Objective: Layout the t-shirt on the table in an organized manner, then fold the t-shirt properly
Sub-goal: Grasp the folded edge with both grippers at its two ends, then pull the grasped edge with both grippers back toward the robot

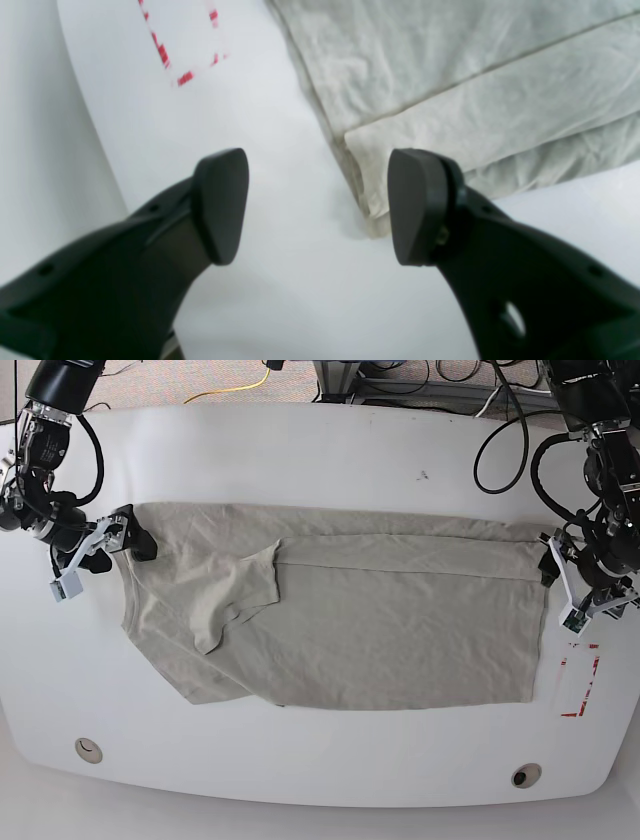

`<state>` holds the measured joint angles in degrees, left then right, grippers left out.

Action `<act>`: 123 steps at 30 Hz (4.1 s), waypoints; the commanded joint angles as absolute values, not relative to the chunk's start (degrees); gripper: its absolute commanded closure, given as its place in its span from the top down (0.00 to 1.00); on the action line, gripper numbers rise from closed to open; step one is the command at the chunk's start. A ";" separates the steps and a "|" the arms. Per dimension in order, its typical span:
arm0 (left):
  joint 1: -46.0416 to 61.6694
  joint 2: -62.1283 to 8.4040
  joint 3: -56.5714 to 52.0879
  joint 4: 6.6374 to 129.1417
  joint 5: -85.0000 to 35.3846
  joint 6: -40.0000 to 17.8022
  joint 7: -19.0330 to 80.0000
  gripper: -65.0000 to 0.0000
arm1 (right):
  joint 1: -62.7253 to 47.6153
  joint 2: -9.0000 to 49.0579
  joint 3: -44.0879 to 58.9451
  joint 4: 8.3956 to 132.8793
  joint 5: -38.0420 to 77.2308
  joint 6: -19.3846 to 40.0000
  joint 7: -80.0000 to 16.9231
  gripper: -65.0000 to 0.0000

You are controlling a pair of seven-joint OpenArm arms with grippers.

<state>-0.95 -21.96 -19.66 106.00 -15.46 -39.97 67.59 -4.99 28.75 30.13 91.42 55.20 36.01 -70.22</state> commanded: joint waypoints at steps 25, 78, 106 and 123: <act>1.89 -20.18 -20.00 106.59 -7.78 -40.00 54.29 0.63 | -6.90 25.63 30.46 87.78 26.15 40.00 -55.16 0.99; 2.95 -20.09 -20.79 105.98 -8.04 -40.00 54.37 0.64 | -4.79 22.29 30.55 80.57 25.98 40.00 -52.97 0.00; 2.95 -18.51 -24.48 88.57 -10.51 -40.00 52.35 0.78 | -4.44 22.29 30.37 80.57 26.07 40.00 -52.97 0.01; 4.44 -18.68 -19.91 82.86 -10.33 -40.00 48.48 0.46 | -4.44 22.29 30.55 80.57 26.15 40.00 -52.97 0.00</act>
<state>4.58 -17.96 -19.90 82.65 -12.56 -39.97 46.81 -4.99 21.26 30.17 79.70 25.67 39.90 -53.19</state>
